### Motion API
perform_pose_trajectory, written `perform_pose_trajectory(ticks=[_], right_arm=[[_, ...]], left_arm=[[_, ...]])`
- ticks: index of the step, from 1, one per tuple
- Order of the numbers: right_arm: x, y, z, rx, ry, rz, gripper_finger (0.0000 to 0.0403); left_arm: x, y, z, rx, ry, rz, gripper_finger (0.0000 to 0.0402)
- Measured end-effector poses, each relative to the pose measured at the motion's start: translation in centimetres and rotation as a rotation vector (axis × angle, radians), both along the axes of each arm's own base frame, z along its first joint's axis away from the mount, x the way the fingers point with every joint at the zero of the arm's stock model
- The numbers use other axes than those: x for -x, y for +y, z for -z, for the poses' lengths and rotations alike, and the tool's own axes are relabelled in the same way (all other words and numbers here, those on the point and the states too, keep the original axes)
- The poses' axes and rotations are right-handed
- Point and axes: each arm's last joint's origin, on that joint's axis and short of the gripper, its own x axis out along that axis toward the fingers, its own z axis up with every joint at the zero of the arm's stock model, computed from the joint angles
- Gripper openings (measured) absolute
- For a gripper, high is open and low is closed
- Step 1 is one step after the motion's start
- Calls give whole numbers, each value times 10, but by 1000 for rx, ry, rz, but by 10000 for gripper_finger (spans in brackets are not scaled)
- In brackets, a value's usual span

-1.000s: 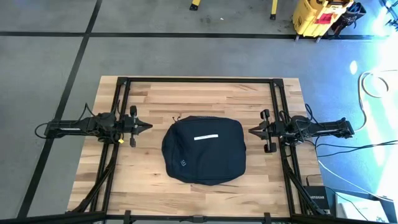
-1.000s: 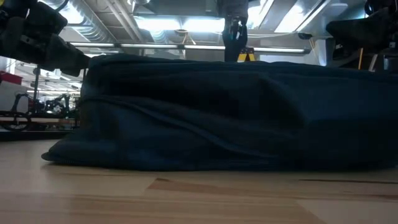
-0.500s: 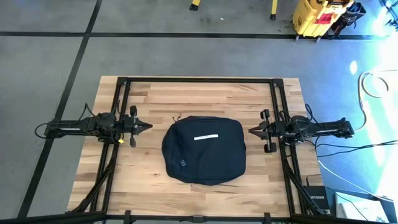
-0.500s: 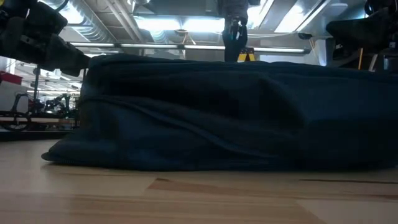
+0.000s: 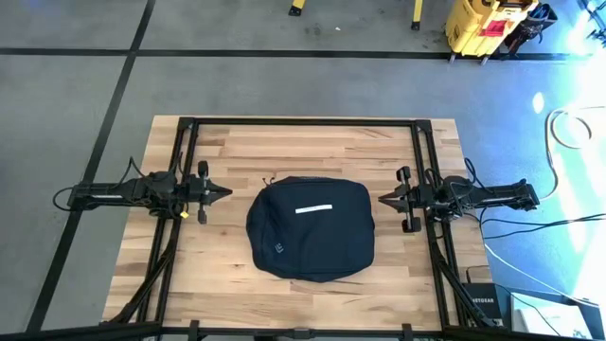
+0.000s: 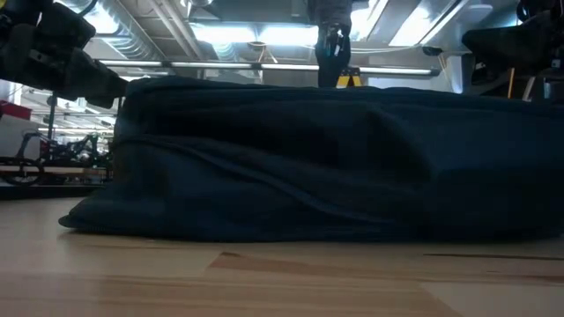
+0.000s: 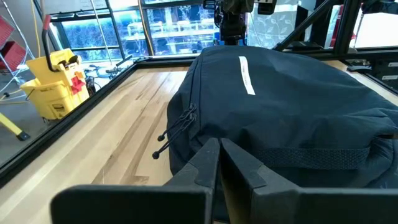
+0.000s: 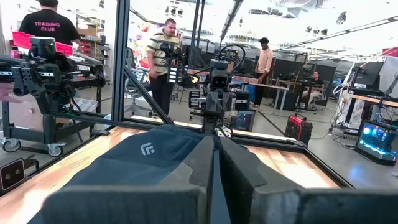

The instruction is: Unpack backpack

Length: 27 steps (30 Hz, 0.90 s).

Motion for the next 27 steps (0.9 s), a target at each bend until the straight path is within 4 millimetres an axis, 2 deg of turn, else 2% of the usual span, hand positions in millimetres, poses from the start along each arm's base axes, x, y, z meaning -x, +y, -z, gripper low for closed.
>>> perform_pose_trajectory(ticks=[4, 6, 9, 14, 21, 23, 25, 27], right_arm=[[0, -1, -2, 135, -37, 48, 10], [1, -1, -4, 122, -56, 41, 10], [1, 1, -6, 64, -74, -15, 10], [3, 0, -13, 37, -139, -7, 10], [6, 1, -23, 30, -249, -32, 10], [8, 0, -26, -4, -281, -41, 10], [9, -1, -29, -63, -312, -23, 10], [9, -2, -29, -97, -310, 9, 10]], left_arm=[[0, 3, 0, -185, 31, -62, 0], [1, 4, -1, -238, 44, -90, 0], [1, 4, -1, -249, 49, -112, 0], [1, 4, 0, -221, 43, -117, 0], [1, 4, 0, -328, 68, -95, 0], [0, 4, -2, -287, 33, -78, 0], [-1, 2, -4, -155, -20, -54, 0], [-2, 0, -12, 12, -146, -8, 0]])
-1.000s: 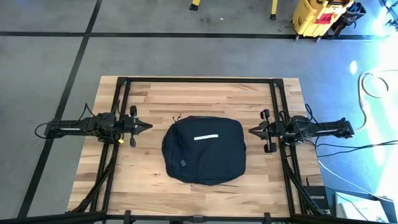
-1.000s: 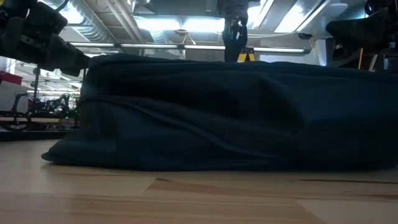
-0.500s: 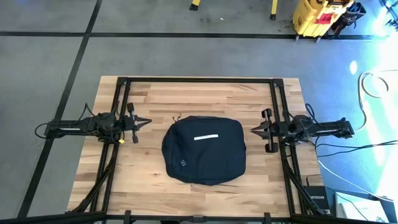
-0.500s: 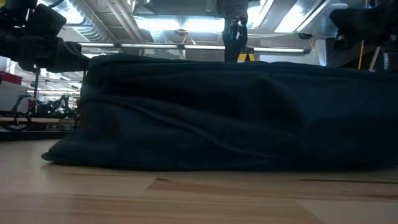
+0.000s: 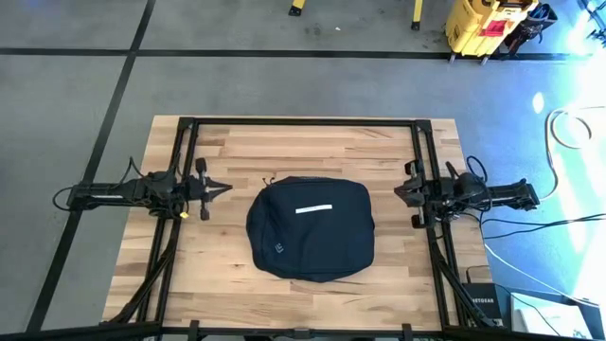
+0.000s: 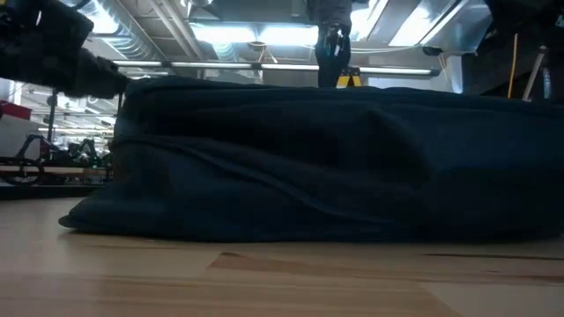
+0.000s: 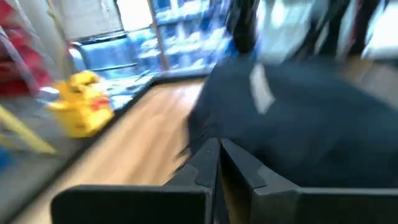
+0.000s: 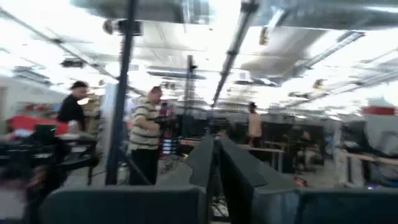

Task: Unpack backpack
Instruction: Open the black backpack

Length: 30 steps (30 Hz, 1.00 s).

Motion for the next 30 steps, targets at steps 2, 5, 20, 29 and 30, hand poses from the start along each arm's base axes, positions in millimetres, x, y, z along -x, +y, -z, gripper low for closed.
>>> perform_pose_trajectory(ticks=[2, 5, 20, 29, 30], right_arm=[[-1, 1, 2, -17, 26, -31, 10], [-5, 2, 5, -12, 62, -59, 10], [-42, 4, 2, -7, 342, 20, 10], [-45, 5, 0, 15, 311, 21, 10], [-45, 5, -1, 20, 306, 23, 10]], left_arm=[[0, -2, -11, 154, -135, 60, 0], [1, -2, -19, 292, -238, 91, 0], [-9, -5, -6, 383, -173, 108, 0], [-32, -24, -3, 94, -101, 214, 0], [-34, -26, -5, 57, -124, 210, 0]])
